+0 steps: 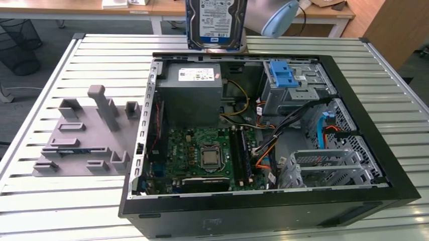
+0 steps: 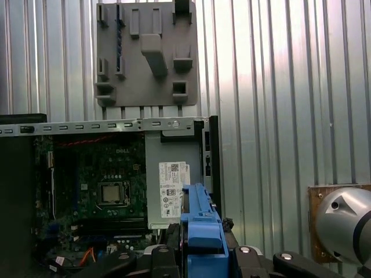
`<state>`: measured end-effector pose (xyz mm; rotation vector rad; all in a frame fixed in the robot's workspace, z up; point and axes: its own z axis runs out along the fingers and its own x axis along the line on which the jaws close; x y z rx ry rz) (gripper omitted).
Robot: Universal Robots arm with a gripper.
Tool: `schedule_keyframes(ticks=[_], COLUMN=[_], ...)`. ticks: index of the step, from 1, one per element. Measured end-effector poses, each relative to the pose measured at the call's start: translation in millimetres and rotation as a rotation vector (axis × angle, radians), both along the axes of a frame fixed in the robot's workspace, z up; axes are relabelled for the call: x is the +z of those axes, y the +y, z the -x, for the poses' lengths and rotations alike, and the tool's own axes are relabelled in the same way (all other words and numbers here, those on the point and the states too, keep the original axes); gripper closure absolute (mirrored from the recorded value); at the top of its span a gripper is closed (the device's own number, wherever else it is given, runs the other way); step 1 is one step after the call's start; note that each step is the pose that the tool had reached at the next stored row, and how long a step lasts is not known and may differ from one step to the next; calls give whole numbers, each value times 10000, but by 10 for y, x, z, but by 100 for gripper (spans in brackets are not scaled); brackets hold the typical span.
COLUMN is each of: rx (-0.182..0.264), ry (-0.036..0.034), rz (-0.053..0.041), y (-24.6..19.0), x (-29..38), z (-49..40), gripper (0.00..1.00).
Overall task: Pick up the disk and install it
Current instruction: 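Pick up the disk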
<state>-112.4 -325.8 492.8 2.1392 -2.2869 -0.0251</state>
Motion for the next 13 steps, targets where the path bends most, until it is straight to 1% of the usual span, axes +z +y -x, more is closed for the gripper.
schedule_keyframes(ticks=[13], rx=[0], ry=[0], rz=[0], y=[0], x=[0], z=[-77], gripper=[63])
